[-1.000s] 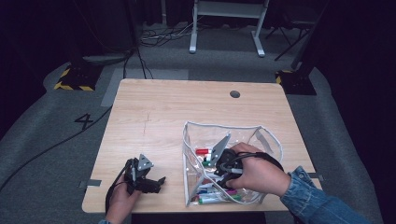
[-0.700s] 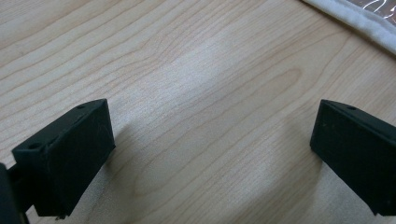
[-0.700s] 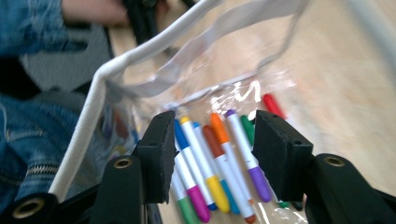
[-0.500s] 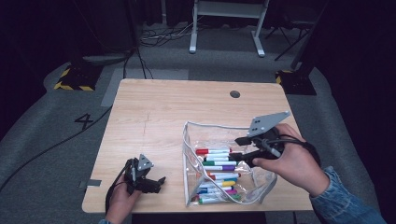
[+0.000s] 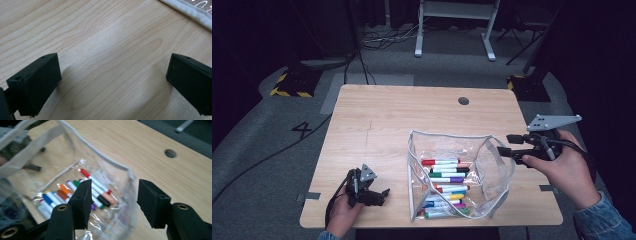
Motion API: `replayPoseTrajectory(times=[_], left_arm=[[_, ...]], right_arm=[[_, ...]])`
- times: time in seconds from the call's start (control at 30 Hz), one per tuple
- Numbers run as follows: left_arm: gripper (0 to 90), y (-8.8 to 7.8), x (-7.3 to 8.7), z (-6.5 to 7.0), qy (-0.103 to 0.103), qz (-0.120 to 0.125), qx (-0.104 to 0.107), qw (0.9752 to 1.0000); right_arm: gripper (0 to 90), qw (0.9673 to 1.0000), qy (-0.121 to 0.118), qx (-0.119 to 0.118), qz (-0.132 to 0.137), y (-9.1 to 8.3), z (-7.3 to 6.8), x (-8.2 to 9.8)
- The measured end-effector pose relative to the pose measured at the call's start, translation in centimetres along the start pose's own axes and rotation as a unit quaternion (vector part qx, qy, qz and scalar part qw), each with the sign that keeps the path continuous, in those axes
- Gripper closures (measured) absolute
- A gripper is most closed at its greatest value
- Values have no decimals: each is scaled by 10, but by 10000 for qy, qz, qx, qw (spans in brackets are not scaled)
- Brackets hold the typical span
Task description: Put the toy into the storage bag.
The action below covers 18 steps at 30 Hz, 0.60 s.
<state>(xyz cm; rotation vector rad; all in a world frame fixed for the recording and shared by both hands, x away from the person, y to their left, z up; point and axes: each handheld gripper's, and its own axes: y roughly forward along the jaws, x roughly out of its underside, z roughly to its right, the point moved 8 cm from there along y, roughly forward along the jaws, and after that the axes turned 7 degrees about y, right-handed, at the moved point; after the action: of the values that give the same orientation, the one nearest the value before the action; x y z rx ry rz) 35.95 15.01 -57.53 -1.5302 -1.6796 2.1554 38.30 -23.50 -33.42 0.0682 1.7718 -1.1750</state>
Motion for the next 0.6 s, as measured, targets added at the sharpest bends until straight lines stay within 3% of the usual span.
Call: replayPoseTrajectory(times=[0.1,0.23,0.5,0.6], left_arm=[[0,0,0,0,-2,0,0,10000],[0,0,0,0,-1,-1,-1,10000],[0,0,0,0,1,-1,-1,10000],[0,0,0,0,2,-2,-1,10000]], right_arm=[[458,9992,299,250,92,-5,22,12],[440,9970,649,414,74,-4,46,32],[399,9919,1118,525,-287,23,83,93],[365,9898,1257,532,-420,35,90,114]])
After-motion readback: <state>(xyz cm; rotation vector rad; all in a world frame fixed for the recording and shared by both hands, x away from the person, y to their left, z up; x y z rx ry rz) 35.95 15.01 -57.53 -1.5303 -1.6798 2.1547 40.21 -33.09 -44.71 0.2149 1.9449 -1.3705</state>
